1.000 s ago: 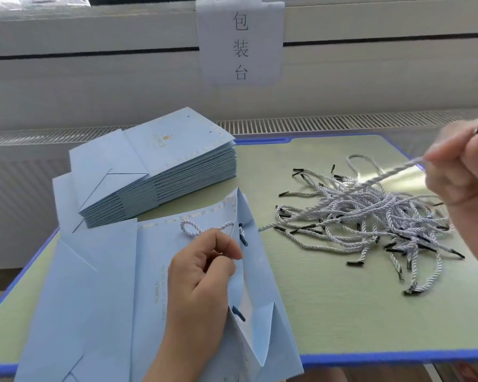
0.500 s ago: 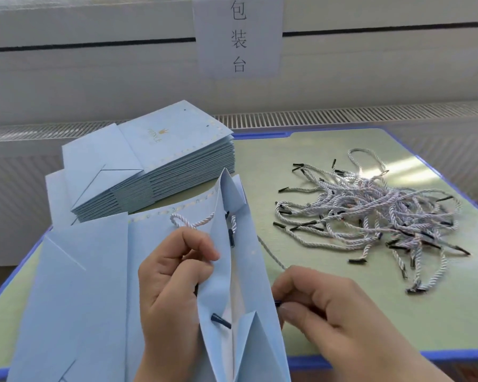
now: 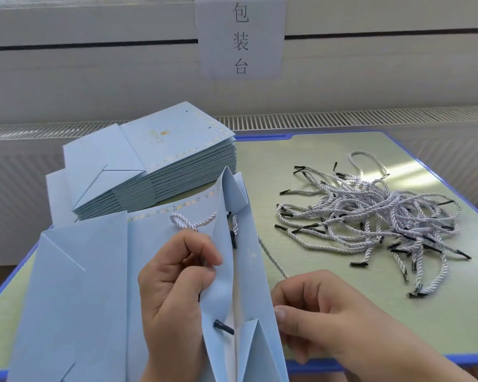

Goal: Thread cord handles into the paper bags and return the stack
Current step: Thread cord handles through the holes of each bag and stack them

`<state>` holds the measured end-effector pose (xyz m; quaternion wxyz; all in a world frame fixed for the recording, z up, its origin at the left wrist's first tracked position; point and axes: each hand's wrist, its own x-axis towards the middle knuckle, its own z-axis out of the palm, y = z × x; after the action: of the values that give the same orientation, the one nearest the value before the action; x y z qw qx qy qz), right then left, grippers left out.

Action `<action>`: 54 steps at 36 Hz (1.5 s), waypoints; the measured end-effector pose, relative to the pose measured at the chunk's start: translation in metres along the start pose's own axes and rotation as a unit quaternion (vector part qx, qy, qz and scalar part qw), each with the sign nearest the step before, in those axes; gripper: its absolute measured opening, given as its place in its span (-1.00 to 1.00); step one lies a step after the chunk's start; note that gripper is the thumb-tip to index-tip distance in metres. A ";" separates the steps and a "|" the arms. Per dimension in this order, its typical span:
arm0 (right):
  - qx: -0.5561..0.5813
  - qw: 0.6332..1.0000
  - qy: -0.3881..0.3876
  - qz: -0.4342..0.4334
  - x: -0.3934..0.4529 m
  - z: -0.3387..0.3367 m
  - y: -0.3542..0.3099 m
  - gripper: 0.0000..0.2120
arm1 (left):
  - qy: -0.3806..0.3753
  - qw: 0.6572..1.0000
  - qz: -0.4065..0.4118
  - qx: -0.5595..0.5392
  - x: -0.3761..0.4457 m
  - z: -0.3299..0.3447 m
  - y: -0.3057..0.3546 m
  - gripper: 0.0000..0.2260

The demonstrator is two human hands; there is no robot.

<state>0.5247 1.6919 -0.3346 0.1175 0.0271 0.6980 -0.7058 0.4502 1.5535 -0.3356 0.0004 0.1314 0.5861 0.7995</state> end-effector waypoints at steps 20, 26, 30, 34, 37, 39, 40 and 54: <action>0.085 0.995 -0.029 0.052 0.010 0.006 0.000 -0.78 | -0.010 0.994 0.090 0.056 0.002 0.000 -0.010 -0.75; 0.014 0.999 -0.031 0.001 0.011 0.006 0.002 -0.73 | -0.032 0.983 0.151 0.101 -0.001 0.003 -0.012 -0.65; 0.046 0.999 -0.002 0.005 0.009 0.008 0.007 -0.73 | -0.040 0.982 0.151 0.107 0.001 0.003 -0.015 -0.67; 0.097 0.994 0.056 -0.014 0.006 0.012 0.005 -0.77 | -0.037 0.984 0.141 0.103 0.002 0.003 -0.015 -0.69; 0.071 0.992 0.083 -0.057 0.000 0.013 0.007 -0.72 | -0.033 0.983 0.141 0.111 0.002 0.003 -0.016 -0.73; 0.010 0.990 0.097 -0.104 -0.007 0.014 0.006 -0.61 | -0.036 0.982 0.142 0.117 0.003 0.004 -0.016 -0.75; -0.027 0.986 0.103 -0.128 -0.010 0.014 0.006 -0.57 | -0.038 0.981 0.144 0.121 0.002 0.004 -0.016 -0.75; -0.356 0.922 0.068 -0.134 0.006 -0.002 -0.005 -0.64 | -0.053 0.976 0.150 0.146 0.002 0.003 -0.018 -0.74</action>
<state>0.5175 1.6935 -0.3311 -0.0238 -0.0621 0.9070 -0.4159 0.4461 1.5621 -0.3516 -0.1075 0.2591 0.6692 0.6881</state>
